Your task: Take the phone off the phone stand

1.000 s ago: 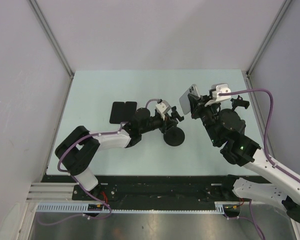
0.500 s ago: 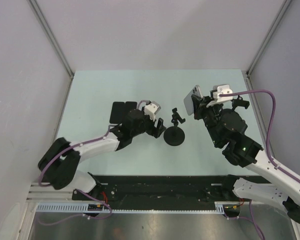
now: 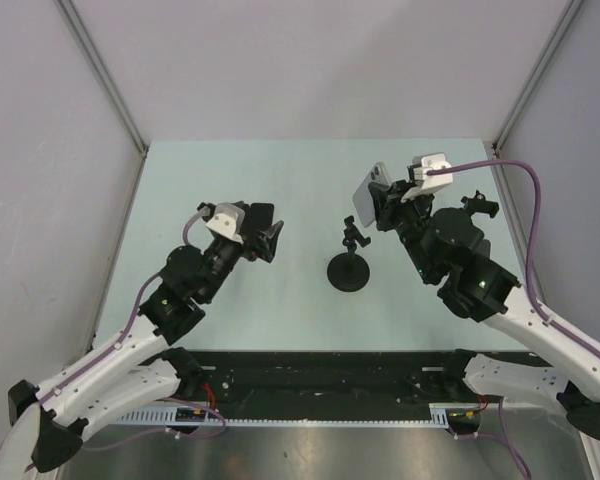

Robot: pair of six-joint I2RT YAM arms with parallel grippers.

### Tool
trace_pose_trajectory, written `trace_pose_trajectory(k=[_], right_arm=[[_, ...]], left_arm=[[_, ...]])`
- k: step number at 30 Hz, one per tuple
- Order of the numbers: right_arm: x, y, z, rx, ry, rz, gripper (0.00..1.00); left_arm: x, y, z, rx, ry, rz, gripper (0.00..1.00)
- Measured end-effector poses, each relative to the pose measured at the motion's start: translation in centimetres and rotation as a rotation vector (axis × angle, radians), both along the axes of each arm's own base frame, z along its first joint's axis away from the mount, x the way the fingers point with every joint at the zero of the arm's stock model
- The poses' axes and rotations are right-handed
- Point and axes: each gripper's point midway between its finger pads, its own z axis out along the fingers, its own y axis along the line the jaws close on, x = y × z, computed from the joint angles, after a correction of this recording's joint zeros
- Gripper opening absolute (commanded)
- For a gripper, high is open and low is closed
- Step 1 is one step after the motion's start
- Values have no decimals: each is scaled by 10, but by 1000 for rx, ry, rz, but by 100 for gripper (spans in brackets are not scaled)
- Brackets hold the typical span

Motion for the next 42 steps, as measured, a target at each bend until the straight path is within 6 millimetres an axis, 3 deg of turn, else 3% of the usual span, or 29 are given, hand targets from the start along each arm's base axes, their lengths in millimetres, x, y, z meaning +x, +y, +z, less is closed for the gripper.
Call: trace_pose_trajectory(k=[4,8,16,22,24,32,37,42], right_arm=[[5,22,-10,6,58,51,0],[8,41,-22,14,115,100,0],[7,59,-30,59,195,157,0],[11,67,-40,100,268,163,0],[13,68,-45,103,296,161,0],[19,74,-64,122,409,158,0],[22,81,-71,138,471,156,0],[24,88,-76,166,519,154,0]], left_arm=[[-9,1,11,-23,-30,-31,100],[-12,3,8,-68,-11,-27,100],[-28,8,23,-109,-73,-72,100],[-30,-17,14,-72,-50,-177,94],[-32,-29,7,-49,-31,-225,100],[-50,-72,8,55,-67,-388,100],[-60,-101,3,202,-139,-386,100],[-50,-119,-8,386,-184,-275,100]])
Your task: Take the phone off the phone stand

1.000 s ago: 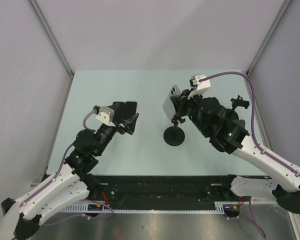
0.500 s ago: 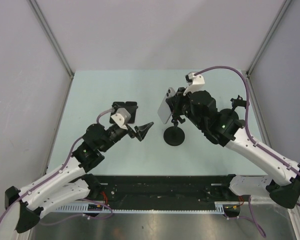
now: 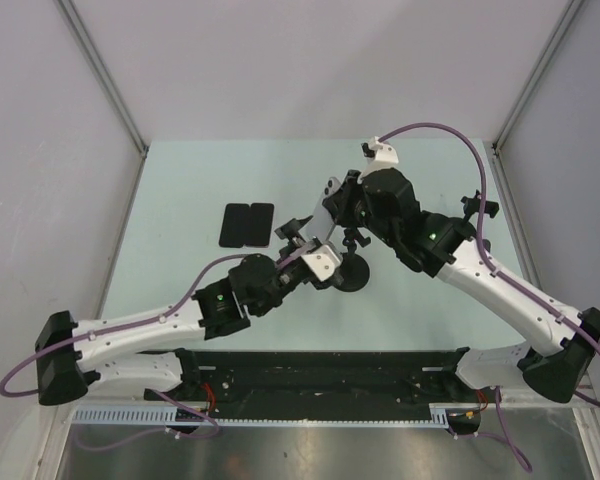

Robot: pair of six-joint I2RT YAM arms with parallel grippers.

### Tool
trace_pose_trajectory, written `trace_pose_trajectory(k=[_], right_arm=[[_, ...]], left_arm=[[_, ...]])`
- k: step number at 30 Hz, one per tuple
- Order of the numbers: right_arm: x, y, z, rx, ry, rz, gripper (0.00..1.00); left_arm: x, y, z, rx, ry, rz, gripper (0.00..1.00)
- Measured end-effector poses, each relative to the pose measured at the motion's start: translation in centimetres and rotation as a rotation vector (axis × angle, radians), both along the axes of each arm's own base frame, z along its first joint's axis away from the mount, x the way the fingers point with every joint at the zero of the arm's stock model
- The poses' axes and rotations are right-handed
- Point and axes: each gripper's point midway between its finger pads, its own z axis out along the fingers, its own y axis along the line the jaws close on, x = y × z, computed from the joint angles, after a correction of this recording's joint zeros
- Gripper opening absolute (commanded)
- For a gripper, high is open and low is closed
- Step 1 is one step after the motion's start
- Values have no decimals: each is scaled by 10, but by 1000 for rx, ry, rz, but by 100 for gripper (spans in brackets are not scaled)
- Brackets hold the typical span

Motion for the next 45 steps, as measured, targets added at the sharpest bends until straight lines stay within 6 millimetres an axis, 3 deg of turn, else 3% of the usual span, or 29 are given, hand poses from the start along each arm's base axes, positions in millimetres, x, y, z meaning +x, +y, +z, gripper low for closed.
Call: trace_pose_trajectory(k=[3,11,17,20,21,23,27,28,30,34,41,45], right_arm=[[-1,2,-4,10,30,-3,0],[-2,4,-7,45,70,-24,0],[0,4,-4,73,77,-51,0],[1,4,-2,89,77,-63,0],[2,5,0,99,76,-65,2],[4,5,1,118,80,-86,10],[10,5,3,169,97,-132,29],[10,4,1,162,100,-134,39],[11,2,0,149,100,-135,47],[10,1,7,140,70,-106,73],[6,-11,41,190,-17,-75,92],[8,-28,57,196,-67,-82,99]], left_arm=[[12,-2,-5,71,-29,90,99],[34,11,0,77,-22,283,79],[36,8,-4,48,11,317,54],[36,5,-7,33,28,319,32],[35,4,-8,29,32,318,15],[36,4,-7,9,39,328,0],[39,9,-5,7,30,367,0],[39,9,-6,8,30,368,1],[39,9,-5,6,32,368,0],[41,14,-6,-13,52,381,0],[49,35,-13,-74,134,372,0],[66,65,-13,-181,227,391,0]])
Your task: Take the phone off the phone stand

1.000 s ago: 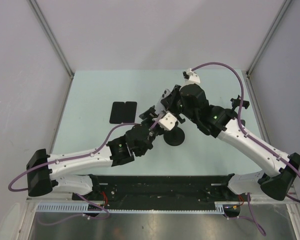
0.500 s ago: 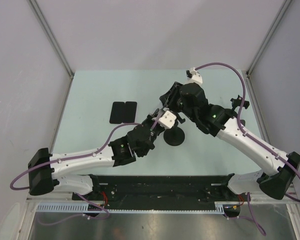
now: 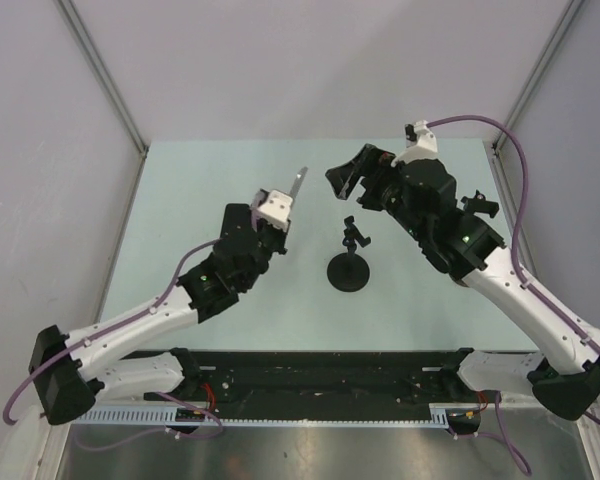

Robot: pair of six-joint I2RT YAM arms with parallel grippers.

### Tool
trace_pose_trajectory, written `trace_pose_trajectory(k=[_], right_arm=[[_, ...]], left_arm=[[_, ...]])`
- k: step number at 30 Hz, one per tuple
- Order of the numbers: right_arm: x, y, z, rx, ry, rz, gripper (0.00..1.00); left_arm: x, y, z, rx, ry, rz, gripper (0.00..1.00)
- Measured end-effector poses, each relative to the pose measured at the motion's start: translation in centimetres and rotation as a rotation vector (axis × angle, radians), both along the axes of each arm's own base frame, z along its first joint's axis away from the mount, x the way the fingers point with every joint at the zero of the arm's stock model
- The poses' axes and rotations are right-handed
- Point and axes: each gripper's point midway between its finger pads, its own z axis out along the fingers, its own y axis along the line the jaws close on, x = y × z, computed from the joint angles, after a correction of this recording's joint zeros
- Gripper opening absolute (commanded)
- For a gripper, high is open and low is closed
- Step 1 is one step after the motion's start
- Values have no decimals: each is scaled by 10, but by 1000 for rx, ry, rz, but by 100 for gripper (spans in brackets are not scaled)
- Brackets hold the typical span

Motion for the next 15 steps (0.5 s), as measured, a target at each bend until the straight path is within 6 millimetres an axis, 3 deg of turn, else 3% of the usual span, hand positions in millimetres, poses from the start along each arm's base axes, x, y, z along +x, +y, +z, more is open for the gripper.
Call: trace_pose_trajectory(k=[8,12,15], right_arm=[[-1,-37,17,-32,-89,-26,100],[1,-51,11,-58,-97,-29,100],[5,-56,2,-77,-87,-27,100]], left_arm=[[29,45,-35,-222,231,23,0],[39,48,-64,-320,387,14,0],[48,44,-98,-375,535,10,0]])
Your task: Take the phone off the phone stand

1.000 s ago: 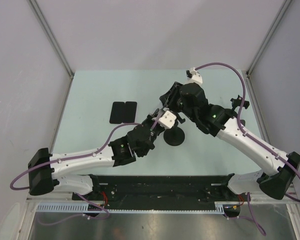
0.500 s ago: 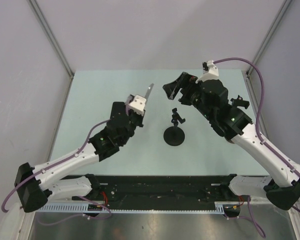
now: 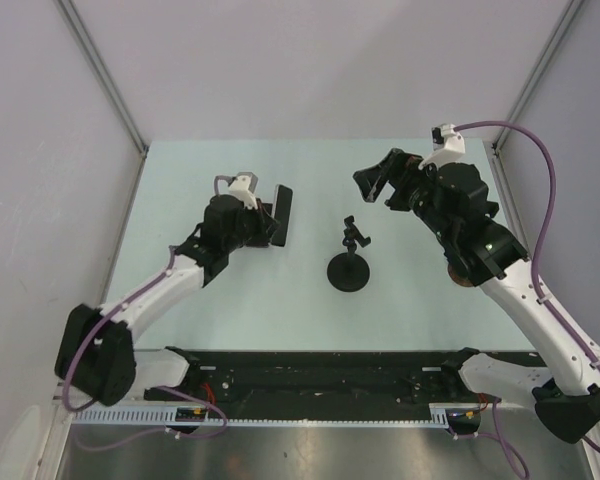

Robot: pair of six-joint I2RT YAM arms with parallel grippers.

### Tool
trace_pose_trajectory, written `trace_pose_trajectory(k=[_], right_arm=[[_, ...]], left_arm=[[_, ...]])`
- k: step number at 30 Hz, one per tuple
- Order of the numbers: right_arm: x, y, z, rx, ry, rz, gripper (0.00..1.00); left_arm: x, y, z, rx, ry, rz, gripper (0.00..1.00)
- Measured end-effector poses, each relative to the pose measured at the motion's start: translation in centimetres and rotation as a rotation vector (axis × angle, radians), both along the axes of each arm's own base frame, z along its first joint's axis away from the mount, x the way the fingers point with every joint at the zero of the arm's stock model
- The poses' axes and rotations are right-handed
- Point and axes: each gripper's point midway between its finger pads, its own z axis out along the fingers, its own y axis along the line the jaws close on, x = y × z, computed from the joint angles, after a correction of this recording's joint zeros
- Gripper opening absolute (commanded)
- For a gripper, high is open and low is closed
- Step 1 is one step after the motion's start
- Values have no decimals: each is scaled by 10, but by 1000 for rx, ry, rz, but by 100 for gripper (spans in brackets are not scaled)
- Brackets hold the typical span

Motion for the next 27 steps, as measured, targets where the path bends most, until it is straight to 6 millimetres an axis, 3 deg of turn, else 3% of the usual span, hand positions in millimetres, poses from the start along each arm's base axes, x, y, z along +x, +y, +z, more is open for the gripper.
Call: trace_pose_trajectory(k=[6,13,17,27], right_arm=[[4,-8,-33,-44,55,17,100],[2,-14,-59,-79,104,46,100],[-2,-12,-66,-85,123,67,100],[-2,-10,-82,-99,170,87,100]], left_arm=[[25,-11,-66,-35,256,7,0],[68,-17,-108,-99,398,30,0],[74,-7,-132,-112,460,62,2],[92,-3,-139,-162,469,65,18]])
